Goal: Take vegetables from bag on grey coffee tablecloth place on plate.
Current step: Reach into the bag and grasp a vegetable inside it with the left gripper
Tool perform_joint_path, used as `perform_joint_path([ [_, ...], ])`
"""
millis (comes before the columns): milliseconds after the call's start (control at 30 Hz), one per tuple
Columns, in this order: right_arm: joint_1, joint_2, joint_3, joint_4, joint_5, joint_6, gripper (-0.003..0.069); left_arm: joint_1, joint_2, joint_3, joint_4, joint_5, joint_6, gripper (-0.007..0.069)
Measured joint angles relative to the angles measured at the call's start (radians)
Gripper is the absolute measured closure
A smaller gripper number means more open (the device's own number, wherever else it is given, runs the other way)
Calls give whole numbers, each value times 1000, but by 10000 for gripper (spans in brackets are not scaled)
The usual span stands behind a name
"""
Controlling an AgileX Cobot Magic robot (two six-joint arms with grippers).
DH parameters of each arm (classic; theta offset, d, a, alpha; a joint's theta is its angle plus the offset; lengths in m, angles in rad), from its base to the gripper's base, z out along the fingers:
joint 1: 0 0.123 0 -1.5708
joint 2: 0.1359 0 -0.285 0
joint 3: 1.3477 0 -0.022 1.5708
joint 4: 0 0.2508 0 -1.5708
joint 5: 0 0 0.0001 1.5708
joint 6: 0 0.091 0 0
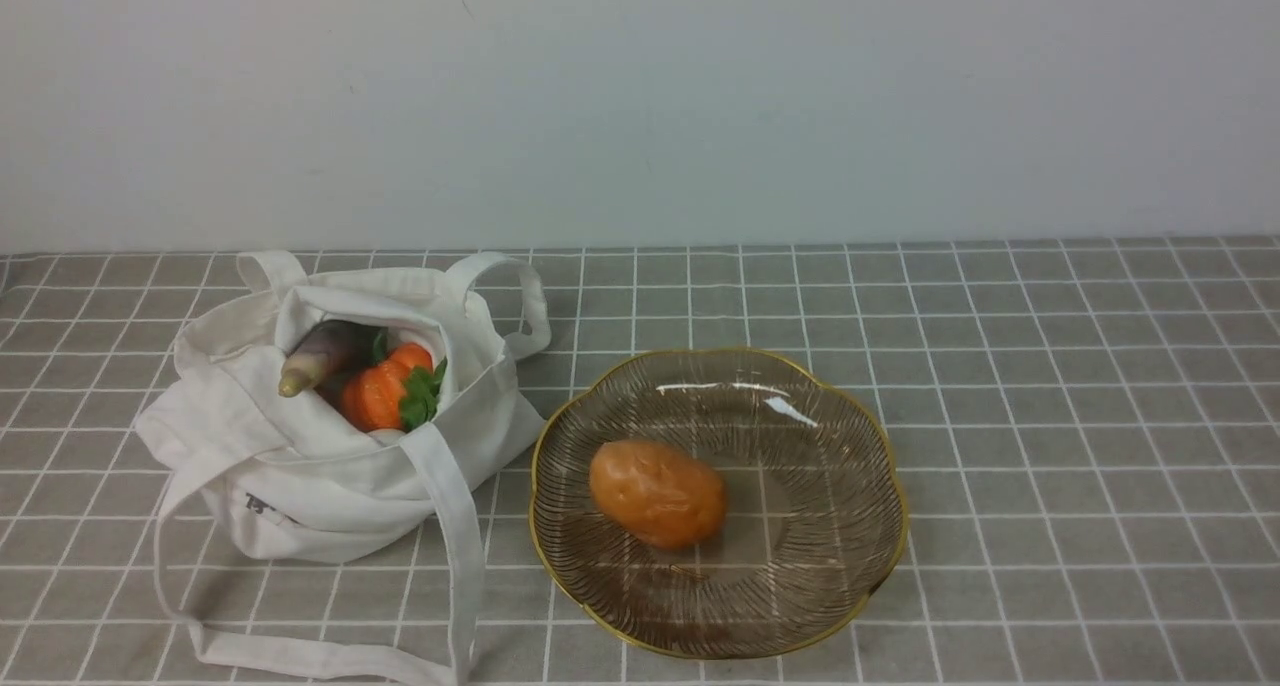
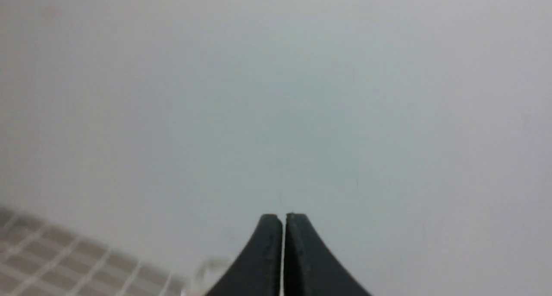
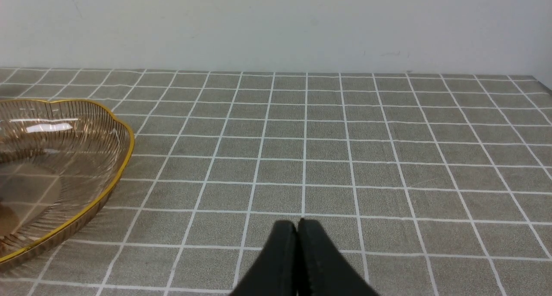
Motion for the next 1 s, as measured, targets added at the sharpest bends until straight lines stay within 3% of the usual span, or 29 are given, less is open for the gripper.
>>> perform_joint_path([
  [167,0,0,0,0,0,0,676,0,56,-177,15,51,1,629],
  [267,0,0,0,0,0,0,676,0,165,-339,59,263,14,629],
  [333,0,0,0,0,0,0,676,0,344,-516,90,508,42,629],
  [367,0,0,0,0,0,0,676,0,359,-528,92,528,42,629],
  [400,0,0,0,0,0,0,676,0,478,-624,115,712,74,629],
  [433,0,0,0,0,0,0,676,0,508,-648,121,733,79,629],
  [533,0,0,0,0,0,0,676,0,779,-843,184,1045,135,629],
  [600,0,0,0,0,0,0,676,0,914,-934,227,1154,149,629],
  [767,0,0,0,0,0,0,676,0,1151,-1085,303,1279,170,629],
  [1000,0,0,0,0,0,0,676,0,1430,-1244,325,1292,171,617],
])
